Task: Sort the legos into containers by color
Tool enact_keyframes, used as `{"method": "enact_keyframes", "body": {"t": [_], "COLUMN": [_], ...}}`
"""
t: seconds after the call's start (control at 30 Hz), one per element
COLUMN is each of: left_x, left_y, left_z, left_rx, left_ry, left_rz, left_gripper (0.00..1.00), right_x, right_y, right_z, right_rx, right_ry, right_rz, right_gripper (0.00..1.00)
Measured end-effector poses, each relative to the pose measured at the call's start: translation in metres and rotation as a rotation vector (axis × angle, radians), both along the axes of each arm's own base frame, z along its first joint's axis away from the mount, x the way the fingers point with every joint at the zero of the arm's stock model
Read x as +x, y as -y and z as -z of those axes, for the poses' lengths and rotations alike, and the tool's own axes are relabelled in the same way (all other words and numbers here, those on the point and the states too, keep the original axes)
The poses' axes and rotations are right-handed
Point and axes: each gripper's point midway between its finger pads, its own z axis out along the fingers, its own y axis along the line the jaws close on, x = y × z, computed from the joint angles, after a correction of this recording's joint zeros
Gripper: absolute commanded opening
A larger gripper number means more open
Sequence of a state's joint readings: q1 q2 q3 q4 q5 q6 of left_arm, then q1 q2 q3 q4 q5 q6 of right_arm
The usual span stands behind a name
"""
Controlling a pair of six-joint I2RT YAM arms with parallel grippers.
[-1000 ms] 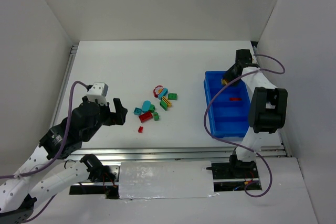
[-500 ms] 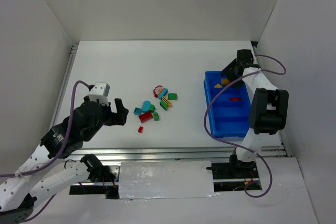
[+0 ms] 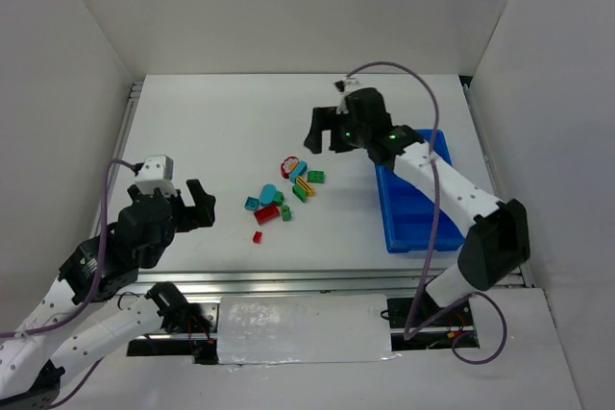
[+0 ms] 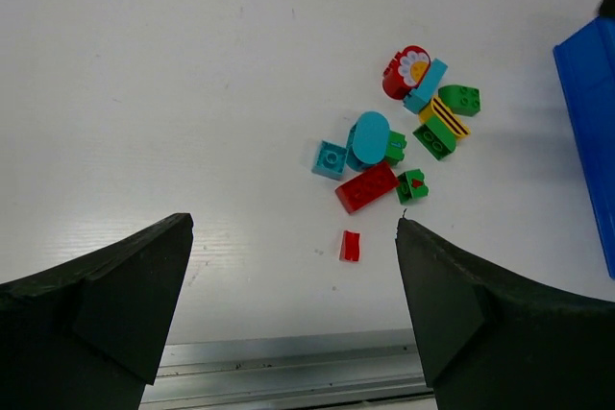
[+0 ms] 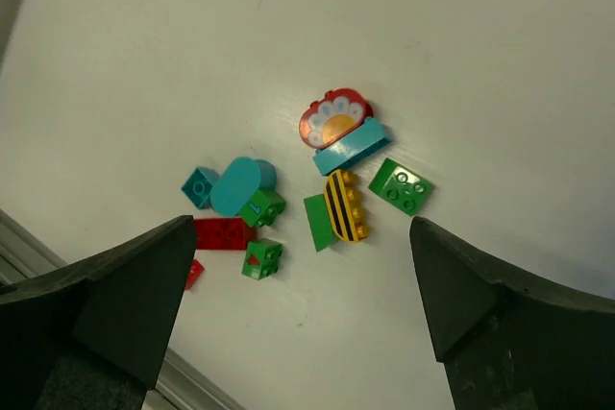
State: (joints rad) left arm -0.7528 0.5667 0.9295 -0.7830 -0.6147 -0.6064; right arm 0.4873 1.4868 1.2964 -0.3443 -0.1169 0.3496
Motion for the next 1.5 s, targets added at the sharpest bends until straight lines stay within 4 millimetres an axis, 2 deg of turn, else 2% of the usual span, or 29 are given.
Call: {"method": "enact_keyframes", "body": {"t": [0.07,0.17,0.27,0.37,0.4,0.73,0.93,1.0,1.07,1.13,1.17,1.2,1.3,1.33,1.37,1.5], "left_x": [-0.002,-0.005,-0.005,-0.004,-0.004,0.0,0.0,0.0,0.0,0.0,0.001,0.001,0.001,0.001,0.001,0.001], "left_y": [-0.005,-0.01,-0.011,-0.01,-0.01,0.0,0.002,0.003,0.004,0.004,0.005,0.005,0.006,0.006,0.006,0.006], "left_z": [-0.003,-0.009,-0.01,-0.009,-0.009,-0.001,0.0,0.0,0.001,0.001,0.002,0.002,0.003,0.003,0.003,0.003], "left_rx": [-0.009,-0.029,-0.032,-0.028,-0.025,-0.001,-0.002,-0.002,-0.001,0.002,0.004,0.005,0.008,0.008,0.008,0.007], "left_ry": [0.016,0.043,0.05,0.046,0.042,0.004,-0.001,-0.003,-0.004,-0.007,-0.009,-0.01,-0.014,-0.014,-0.015,-0.016], "left_rz": [-0.019,-0.027,-0.03,-0.028,-0.027,0.002,0.013,0.016,0.018,0.02,0.02,0.021,0.023,0.023,0.024,0.026], "left_gripper": [0.99,1.0,0.99,1.0,0.99,0.99,1.0,0.99,1.0,1.0,1.0,0.99,0.99,0.99,0.99,0.99], "right_x": [-0.003,-0.004,-0.014,-0.021,-0.023,-0.025,-0.024,-0.025,-0.025,-0.022,-0.021,-0.021,-0.021,-0.021,-0.021,-0.029], "right_y": [-0.028,-0.049,-0.054,-0.052,-0.051,-0.054,-0.063,-0.063,-0.064,-0.066,-0.067,-0.067,-0.067,-0.067,-0.067,-0.063], "right_z": [0.024,0.081,0.137,0.17,0.174,0.179,0.191,0.193,0.195,0.195,0.195,0.194,0.194,0.194,0.195,0.191], "right_rx": [-0.073,-0.207,-0.343,-0.436,-0.452,-0.478,-0.494,-0.495,-0.495,-0.494,-0.494,-0.494,-0.493,-0.493,-0.492,-0.478], "right_ry": [-0.02,-0.095,-0.192,-0.252,-0.261,-0.256,-0.268,-0.274,-0.277,-0.274,-0.273,-0.271,-0.272,-0.272,-0.273,-0.28], "right_rz": [-0.098,-0.181,-0.236,-0.262,-0.266,-0.281,-0.301,-0.309,-0.314,-0.319,-0.32,-0.321,-0.32,-0.321,-0.32,-0.306], "right_gripper": [1.0,0.98,0.93,0.87,0.86,0.76,0.7,0.65,0.58,0.46,0.37,0.23,0.17,0.12,0.02,0.0]}}
